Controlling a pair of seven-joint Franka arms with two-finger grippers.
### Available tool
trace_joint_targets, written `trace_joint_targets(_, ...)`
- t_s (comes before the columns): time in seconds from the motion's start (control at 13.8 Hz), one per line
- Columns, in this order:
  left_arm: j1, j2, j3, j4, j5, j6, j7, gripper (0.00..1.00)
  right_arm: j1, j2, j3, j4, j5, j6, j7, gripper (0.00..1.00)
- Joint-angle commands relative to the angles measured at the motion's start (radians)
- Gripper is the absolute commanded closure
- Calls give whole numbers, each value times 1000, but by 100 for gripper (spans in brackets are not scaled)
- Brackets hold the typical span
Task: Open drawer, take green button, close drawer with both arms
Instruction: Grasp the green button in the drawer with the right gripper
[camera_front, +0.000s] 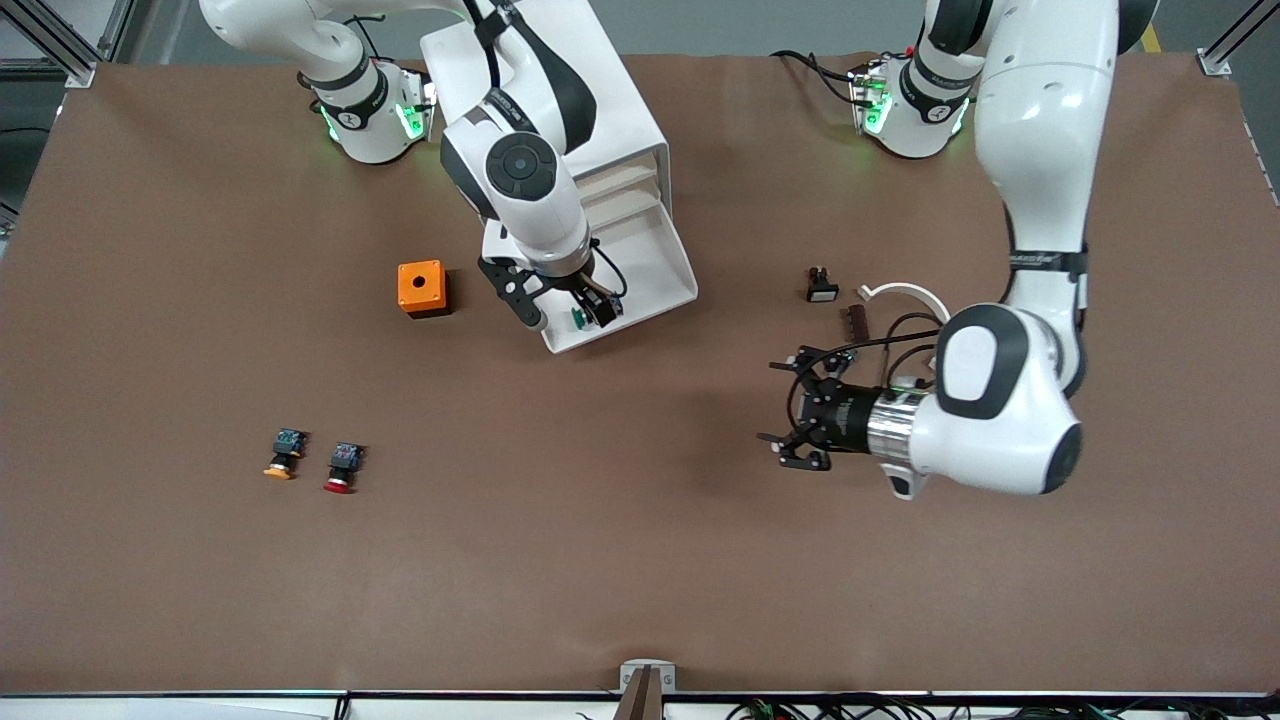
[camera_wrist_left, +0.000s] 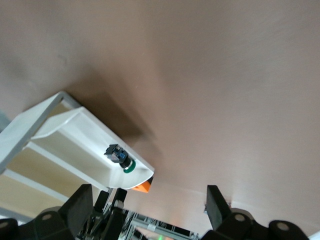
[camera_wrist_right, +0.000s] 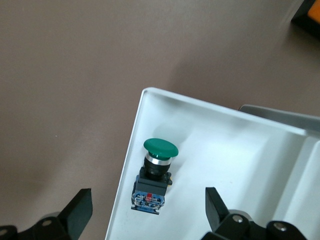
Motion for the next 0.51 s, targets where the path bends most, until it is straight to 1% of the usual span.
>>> trace_joint_targets(0.0, -8, -58, 20, -26, 87, -4, 60, 0, 27, 35, -10, -10, -2, 44, 41, 0)
trace_joint_targets(0.14, -21, -81, 14, -29, 199, -4, 202, 0, 27, 52, -9, -10, -2, 58, 41, 0)
trace_joint_targets(0.29, -32, -83, 3, -43, 270, -6, 372, 0, 28, 72, -9, -10, -2, 70, 43, 0)
trace_joint_targets(0.43, -35, -76, 1, -48, 372, -6, 471, 0, 34, 83, -9, -10, -2, 84, 61, 0)
